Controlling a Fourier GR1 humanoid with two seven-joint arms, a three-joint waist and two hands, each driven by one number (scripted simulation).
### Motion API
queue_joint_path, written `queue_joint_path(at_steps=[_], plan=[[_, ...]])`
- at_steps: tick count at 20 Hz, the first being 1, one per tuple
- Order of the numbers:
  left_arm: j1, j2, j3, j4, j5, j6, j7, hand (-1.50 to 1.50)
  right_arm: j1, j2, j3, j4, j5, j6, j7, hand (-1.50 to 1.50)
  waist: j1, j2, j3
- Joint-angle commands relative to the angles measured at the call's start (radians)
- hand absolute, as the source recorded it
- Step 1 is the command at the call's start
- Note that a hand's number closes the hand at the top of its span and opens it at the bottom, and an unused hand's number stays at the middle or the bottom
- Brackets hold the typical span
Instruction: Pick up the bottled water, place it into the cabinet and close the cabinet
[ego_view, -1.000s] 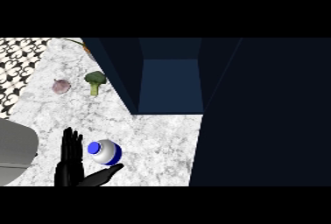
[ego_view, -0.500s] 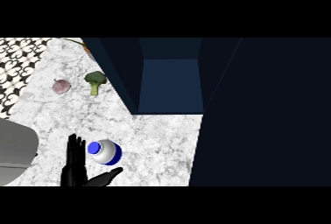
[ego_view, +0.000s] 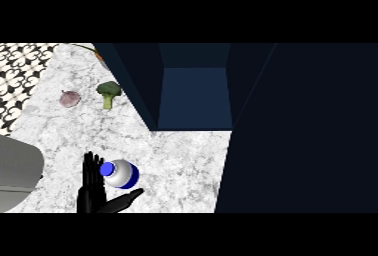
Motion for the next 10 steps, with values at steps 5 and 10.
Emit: queue_joint_path(at_steps=[5,10], plan=[[-0.133,-0.009,0.068,0.168,0.046,-0.063,-0.063,-1.5,0.042,-0.033,0.007,-0.22,0.057,-0.025,0.116,-1.5,-0.006,0.0,-0.001],[-0.178,-0.012,0.071,0.307,0.068,-0.151,-0.142,-1.5,0.057,-0.031,0.007,-0.213,0.061,-0.033,0.108,-1.5,-0.006,0.0,-0.001]])
